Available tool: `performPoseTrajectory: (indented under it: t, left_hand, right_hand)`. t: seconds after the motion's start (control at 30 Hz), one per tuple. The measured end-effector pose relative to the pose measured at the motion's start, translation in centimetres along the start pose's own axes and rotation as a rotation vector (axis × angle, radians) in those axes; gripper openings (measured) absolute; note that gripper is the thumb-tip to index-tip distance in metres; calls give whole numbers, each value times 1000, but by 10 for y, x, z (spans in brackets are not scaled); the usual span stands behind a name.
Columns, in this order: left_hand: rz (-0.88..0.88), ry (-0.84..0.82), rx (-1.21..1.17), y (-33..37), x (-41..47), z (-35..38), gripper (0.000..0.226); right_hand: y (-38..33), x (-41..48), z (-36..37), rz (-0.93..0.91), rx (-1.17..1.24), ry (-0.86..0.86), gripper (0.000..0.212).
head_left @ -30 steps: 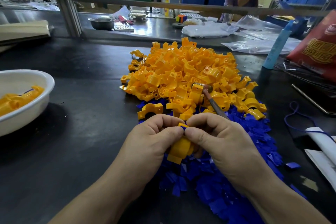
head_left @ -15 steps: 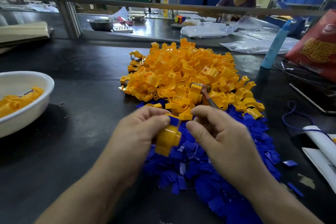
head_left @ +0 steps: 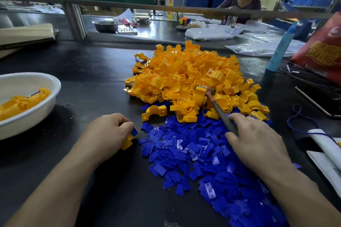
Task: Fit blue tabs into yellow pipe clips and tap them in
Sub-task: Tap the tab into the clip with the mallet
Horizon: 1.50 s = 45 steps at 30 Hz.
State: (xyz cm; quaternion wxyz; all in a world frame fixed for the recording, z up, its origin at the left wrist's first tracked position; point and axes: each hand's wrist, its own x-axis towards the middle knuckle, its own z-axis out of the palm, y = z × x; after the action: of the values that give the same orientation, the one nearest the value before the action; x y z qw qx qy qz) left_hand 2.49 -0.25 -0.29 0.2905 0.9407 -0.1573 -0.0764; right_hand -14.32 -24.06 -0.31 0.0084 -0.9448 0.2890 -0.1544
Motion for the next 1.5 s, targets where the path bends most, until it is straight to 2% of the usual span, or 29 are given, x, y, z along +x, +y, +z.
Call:
performPoseTrajectory:
  t: [0.07,0.2,0.37,0.43,0.53,0.6,0.67,0.83,1.03,1.17,1.37,1.5]
  left_hand:
    - [0,-1,97,-1,0,-1,22]
    - [-20,31,272,-2,-3,-4,62]
    - [42,55,413,-3,-10,0,54]
    - [77,40,414,-4,-11,3,52]
    - [106,-26,392,-7,-10,2,63]
    - [111,-59,399,-12,-11,-2,65]
    - [141,-51,418,-18,-13,-4,59]
    - [190,59,319,-22,-22,3,42]
    - [138,115,176,-25,-27,7,35]
    - [126,145,184,-25,-27,7,35]
    - [140,149,231,-28,-25,8,41]
    - [151,141,236,-27,-25,8,38]
  right_hand:
    - [0,-1,-3,-6,9,25,26]
    - [0,-3,-15,-1,207,54,14]
    - [-18,-13,-43,22,802,77,20]
    - [-28,-21,-53,16,974,-48,27]
    - [-38,-27,-63,17,1076,-320,27]
    - [-41,-34,-66,7,1045,-392,30]
    - [-45,-45,-65,-28,989,-380,31]
    - [-58,-60,-54,-175,807,-403,45]
    - [-68,-67,-48,-246,632,-368,38]
    - [-71,-69,-46,-243,502,-411,38]
    - [-70,-72,-45,-317,422,-373,42]
    - [-72,-66,-45,-358,387,-440,43]
